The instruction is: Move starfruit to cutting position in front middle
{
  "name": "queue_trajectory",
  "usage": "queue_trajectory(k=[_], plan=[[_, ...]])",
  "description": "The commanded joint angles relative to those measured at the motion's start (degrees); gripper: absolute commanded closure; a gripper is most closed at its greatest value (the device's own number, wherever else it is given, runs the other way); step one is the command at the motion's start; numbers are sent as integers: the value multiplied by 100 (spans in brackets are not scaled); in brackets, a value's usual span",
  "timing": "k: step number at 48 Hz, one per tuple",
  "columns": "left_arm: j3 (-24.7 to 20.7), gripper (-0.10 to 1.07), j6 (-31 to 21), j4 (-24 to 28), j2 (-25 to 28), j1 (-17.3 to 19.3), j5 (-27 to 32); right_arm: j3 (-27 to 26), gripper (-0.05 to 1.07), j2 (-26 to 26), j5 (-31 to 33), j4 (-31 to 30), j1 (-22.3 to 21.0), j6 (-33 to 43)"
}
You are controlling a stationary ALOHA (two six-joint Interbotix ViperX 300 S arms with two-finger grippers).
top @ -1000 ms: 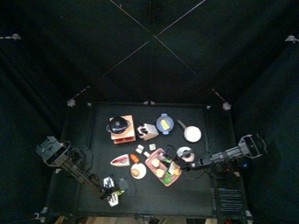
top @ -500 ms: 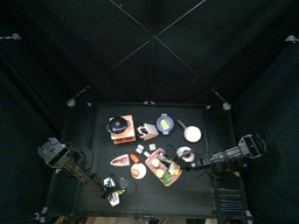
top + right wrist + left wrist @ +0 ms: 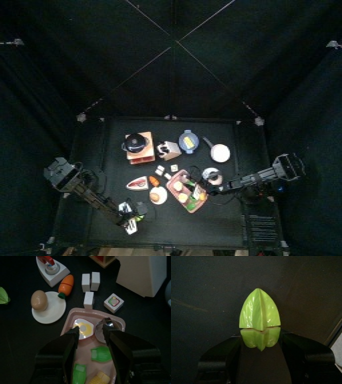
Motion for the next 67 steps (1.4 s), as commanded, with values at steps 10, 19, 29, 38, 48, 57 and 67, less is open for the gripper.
queue_trajectory(k=[10, 19, 29, 38, 48, 57, 67], plan=[[-53, 21, 0, 79, -483, 18, 44, -105, 23, -62, -9, -9, 9, 9], [-62, 21, 0, 185, -527, 18, 44, -97, 23, -62, -9, -9, 18, 9], [-70, 21, -35, 413, -510, 18, 44, -105, 23, -62, -9, -9, 26, 9], [-176, 22, -44, 457, -475, 88, 35, -123, 23, -79, -9, -9, 18, -9], [-404, 22, -88, 624, -475, 387, 9, -105, 23, -167, -9, 18, 26, 9], [-624, 22, -686, 870, -501, 712, -9, -44, 23, -308, 9, 211, 35, -9], [-642, 22, -1978, 1380, -422, 914, -35, 141, 23, -589, 35, 237, 62, 9]])
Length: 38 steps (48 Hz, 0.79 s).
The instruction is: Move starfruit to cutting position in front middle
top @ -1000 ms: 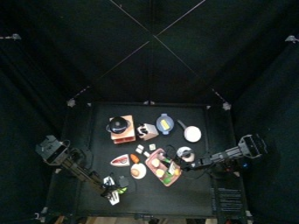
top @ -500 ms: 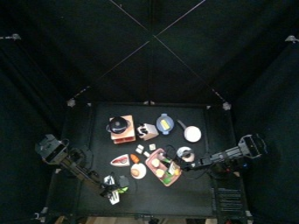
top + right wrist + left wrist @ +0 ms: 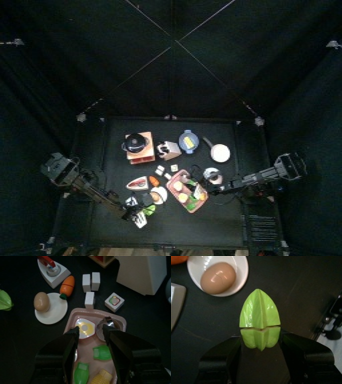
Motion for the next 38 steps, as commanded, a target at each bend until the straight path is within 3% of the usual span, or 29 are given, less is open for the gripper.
queue_trajectory(k=[1, 14, 26, 38], plan=[[-176, 22, -519, 316, 26, 53, -44, 26, 23, -264, 18, 0, 26, 9], [-650, 22, -2408, 1327, 501, 70, -79, 369, 23, -800, 114, 229, 70, 62], [-1318, 21, -4061, 2443, 1160, 26, 26, 492, 23, -923, 114, 246, 123, 26], [-1547, 21, -5080, 2698, 1529, 18, 79, 492, 23, -914, 105, 237, 167, 9]])
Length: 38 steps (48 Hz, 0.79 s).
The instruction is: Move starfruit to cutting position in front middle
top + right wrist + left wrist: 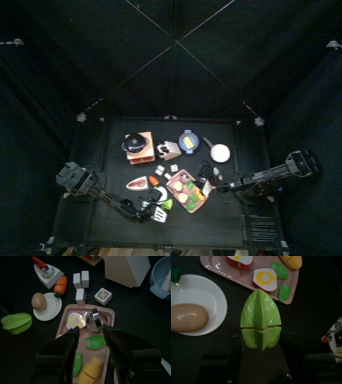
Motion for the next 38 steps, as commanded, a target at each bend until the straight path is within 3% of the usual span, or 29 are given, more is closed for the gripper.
queue_trajectory(k=[1, 12, 38], plan=[[-211, 21, -255, 70, 26, -9, 79, -44, 23, -88, 9, -9, 44, -9], [-422, 21, -571, 79, 246, -141, 431, -53, 23, -88, 9, -9, 62, -9], [-571, 20, -703, -439, 492, -185, 176, -53, 23, -79, -18, -35, 53, 0]])
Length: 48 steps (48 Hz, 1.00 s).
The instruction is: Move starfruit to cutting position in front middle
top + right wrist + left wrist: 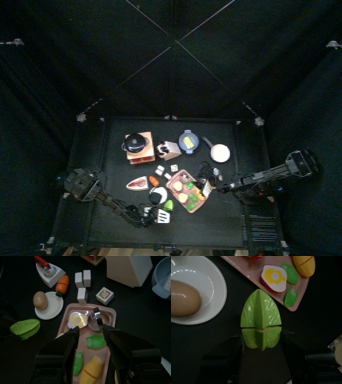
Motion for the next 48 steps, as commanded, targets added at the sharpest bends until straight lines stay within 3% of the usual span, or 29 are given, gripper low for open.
queue_trajectory(k=[1, 16, 34, 48], plan=[[-176, 20, -18, -18, -26, 44, -97, -53, 23, -70, -9, -35, 9, 0], [-149, 19, -35, -114, 26, 70, -176, -62, 23, -53, -18, -35, 9, 0], [-97, -1, -35, -185, 167, 105, -923, -79, 23, -35, -18, -35, 9, 0], [79, -2, -26, -246, 18, 114, -896, -79, 23, -26, -18, -44, 9, 0]])
